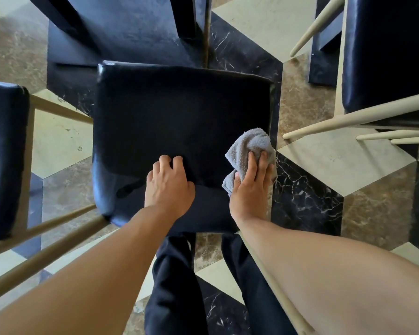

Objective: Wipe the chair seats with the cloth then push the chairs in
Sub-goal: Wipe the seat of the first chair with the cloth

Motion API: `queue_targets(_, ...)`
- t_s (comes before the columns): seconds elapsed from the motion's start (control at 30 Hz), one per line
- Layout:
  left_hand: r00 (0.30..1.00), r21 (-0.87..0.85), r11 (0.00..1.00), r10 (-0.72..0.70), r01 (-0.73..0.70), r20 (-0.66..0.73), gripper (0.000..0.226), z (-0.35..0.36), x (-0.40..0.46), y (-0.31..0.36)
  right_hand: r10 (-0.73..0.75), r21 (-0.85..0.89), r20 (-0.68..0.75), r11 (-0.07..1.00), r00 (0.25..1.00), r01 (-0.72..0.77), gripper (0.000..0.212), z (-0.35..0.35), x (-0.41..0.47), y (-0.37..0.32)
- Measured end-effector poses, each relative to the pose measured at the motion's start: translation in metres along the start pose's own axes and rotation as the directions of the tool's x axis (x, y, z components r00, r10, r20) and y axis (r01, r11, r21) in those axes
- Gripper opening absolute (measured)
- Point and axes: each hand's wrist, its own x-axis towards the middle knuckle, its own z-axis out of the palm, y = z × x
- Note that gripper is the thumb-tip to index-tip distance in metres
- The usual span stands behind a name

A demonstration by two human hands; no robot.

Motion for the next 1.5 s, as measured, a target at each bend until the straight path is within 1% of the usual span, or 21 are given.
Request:
queue_targets(0.1,0.999,0.034,0.999,0.035,-0.035,0.025,0.053,-0.003,0.003,-0.016,0.016,-0.048,-0.008,0.999,1.0,-0.016,0.064,0.007,-0.009,-0.007)
queue_targets(0.27,0.996,0.133,0.987,0.086,-0.088,0.02,0.054,-0.025,0.02,-0.059,0.017,-0.005,-0.049,1.0,0.999,-0.017,0.061,0.028,-0.022,-0.023)
queue_targets(0.33,0.997,0.133,0.989,0.07,-0.071,0.009,0.055,-0.036,0.027,-0.076,-0.015,0.009,-0.073,1.0,0.997,0.015,0.06,0.039,-0.029,-0.033)
queue_targets(0.43,0.999,0.096,0.995,0.035,-0.035,0.001,0.054,-0.048,0.036,-0.096,-0.076,-0.017,-0.086,0.997,0.993,0.075,0.058,0.054,-0.038,-0.051)
queue_targets(0.57,0.998,0.127,0.99,0.055,-0.057,0.02,0.054,-0.065,0.047,-0.126,-0.113,-0.018,-0.082,0.994,0.99,0.112,0.058,0.074,-0.047,-0.089)
queue_targets(0.7,0.992,0.21,0.97,0.112,-0.122,0.059,0.057,-0.087,0.059,-0.156,-0.179,-0.008,-0.063,0.984,0.982,0.179,0.058,0.089,-0.053,-0.123)
queue_targets(0.77,0.994,0.19,0.977,0.079,-0.092,0.072,0.058,-0.097,0.064,-0.167,-0.249,-0.028,-0.056,0.968,0.967,0.248,0.057,0.097,-0.055,-0.139)
queue_targets(0.83,0.996,0.096,0.995,0.02,-0.028,0.084,0.057,-0.104,0.068,-0.169,-0.305,-0.056,-0.041,0.952,0.952,0.302,0.057,0.105,-0.058,-0.156)
queue_targets(0.9,0.996,0.018,0.999,0.024,-0.026,0.091,0.056,-0.108,0.072,-0.164,-0.343,-0.071,-0.028,0.938,0.939,0.34,0.057,0.113,-0.06,-0.172)
queue_targets(0.97,0.992,-0.004,0.996,0.086,-0.086,0.093,0.055,-0.113,0.076,-0.164,-0.362,-0.072,-0.019,0.93,0.932,0.36,0.058,0.122,-0.061,-0.185)
queue_targets(1.03,0.982,0.021,0.985,0.171,-0.174,0.083,0.055,-0.122,0.079,-0.172,-0.376,-0.079,-0.009,0.924,0.927,0.374,0.058,0.128,-0.062,-0.196)
queue_targets(1.13,0.95,0.184,0.932,0.299,-0.311,0.09,0.057,-0.133,0.079,-0.204,-0.41,-0.087,0.018,0.908,0.912,0.41,0.058,0.138,-0.066,-0.211)
queue_targets(1.2,0.941,0.25,0.907,0.318,-0.338,0.118,0.059,-0.134,0.074,-0.228,-0.442,-0.088,0.033,0.892,0.897,0.443,0.057,0.141,-0.067,-0.217)
queue_targets(1.33,0.956,0.248,0.924,0.266,-0.29,0.125,0.063,-0.118,0.057,-0.268,-0.542,-0.112,0.07,0.83,0.837,0.547,0.054,0.144,-0.066,-0.224)
queue_targets(1.4,0.967,0.221,0.944,0.218,-0.243,0.131,0.063,-0.105,0.046,-0.278,-0.6,-0.119,0.111,0.783,0.792,0.61,0.055,0.146,-0.066,-0.227)
queue_targets(1.5,0.98,0.14,0.977,0.143,-0.162,0.137,0.063,-0.086,0.031,-0.283,-0.696,-0.129,0.193,0.681,0.692,0.721,0.053,0.148,-0.062,-0.228)
